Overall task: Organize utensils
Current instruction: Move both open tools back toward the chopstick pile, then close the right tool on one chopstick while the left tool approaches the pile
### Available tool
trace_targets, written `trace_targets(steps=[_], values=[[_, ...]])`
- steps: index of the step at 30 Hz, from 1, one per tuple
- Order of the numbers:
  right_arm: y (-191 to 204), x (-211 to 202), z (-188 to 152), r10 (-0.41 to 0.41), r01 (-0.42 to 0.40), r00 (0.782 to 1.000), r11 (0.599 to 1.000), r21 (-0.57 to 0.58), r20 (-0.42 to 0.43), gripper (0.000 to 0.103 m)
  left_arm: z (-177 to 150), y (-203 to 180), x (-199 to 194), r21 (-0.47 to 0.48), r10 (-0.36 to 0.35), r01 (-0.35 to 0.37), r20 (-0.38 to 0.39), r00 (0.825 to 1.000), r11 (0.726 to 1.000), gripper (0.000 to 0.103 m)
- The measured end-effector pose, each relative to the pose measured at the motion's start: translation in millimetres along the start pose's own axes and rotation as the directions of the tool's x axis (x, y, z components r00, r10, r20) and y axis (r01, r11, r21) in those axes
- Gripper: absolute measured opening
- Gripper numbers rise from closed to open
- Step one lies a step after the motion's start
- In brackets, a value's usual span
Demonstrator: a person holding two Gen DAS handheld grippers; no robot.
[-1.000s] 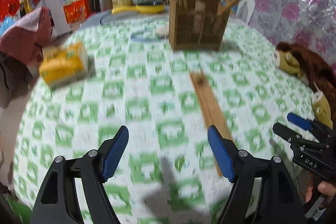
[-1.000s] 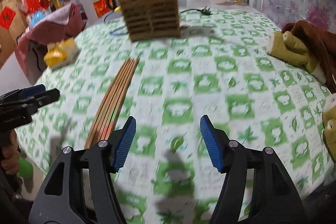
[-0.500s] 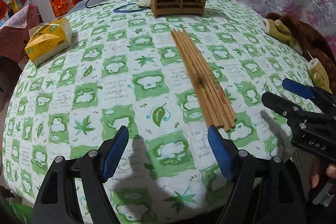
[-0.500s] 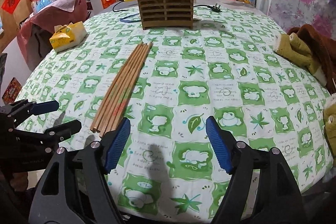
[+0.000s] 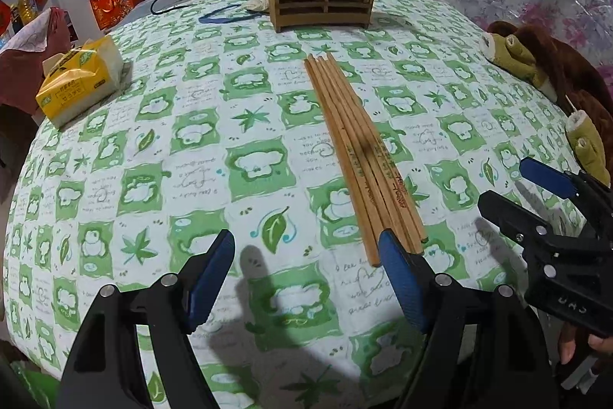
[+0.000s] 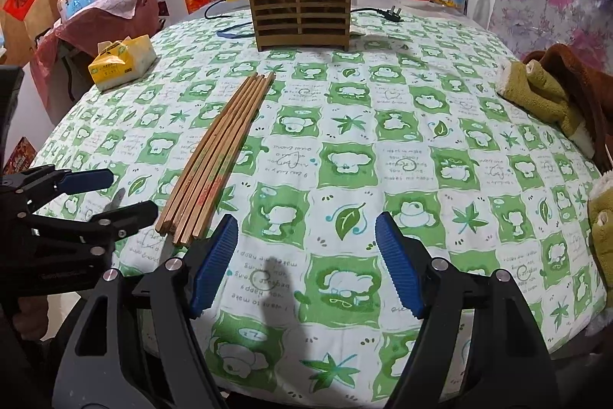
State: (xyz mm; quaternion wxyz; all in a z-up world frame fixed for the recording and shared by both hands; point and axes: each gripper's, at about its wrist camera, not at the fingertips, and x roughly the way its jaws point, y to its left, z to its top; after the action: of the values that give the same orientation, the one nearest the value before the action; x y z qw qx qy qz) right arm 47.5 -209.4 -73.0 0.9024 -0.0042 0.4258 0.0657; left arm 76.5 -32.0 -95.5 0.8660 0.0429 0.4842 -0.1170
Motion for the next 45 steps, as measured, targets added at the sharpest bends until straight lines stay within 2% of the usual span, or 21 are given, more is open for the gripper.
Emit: trace_targets(steps=[8,15,26,31,36,45], values=[[-6,-1,2,0.006,-0.006,1.0,1.0,0.017,0.004,0.073,0,1,8,-0.005,0.017,-0.017,-0.014,1.0,1.0,0.077],[-2,-1,2,0.016,-0.016,1.0,1.0,0.009,0.008,0.073,-3,16,4,-0.028,0.051,-0.051,-0.012,0.999,0.998,0.077],[29,16,-6,0.01,-0.012,1.0,0.996,-0.093,-0.027,0.073,-6,20,5,-0.041,0.041,-0.041,-0.015,0.999,0.998,0.077],[37,19,0,0.02,-0.021,1.0,0.996,-0.083,-0.018,0.073,-8,19,6,-0.042,0.044,-0.045,-0.018,0.999,0.998,0.077],[42,28,3,-0.018,0.014,0.999,0.994,-0.106,-0.031,0.073,-8,27,5,-0.062,0.043,-0.044,-0.02,0.999,0.997,0.077],[43,30,2,0.037,-0.047,0.996,0.992,-0.121,-0.085,0.073,-8,27,6,-0.059,0.046,-0.047,-0.019,0.999,0.997,0.077]])
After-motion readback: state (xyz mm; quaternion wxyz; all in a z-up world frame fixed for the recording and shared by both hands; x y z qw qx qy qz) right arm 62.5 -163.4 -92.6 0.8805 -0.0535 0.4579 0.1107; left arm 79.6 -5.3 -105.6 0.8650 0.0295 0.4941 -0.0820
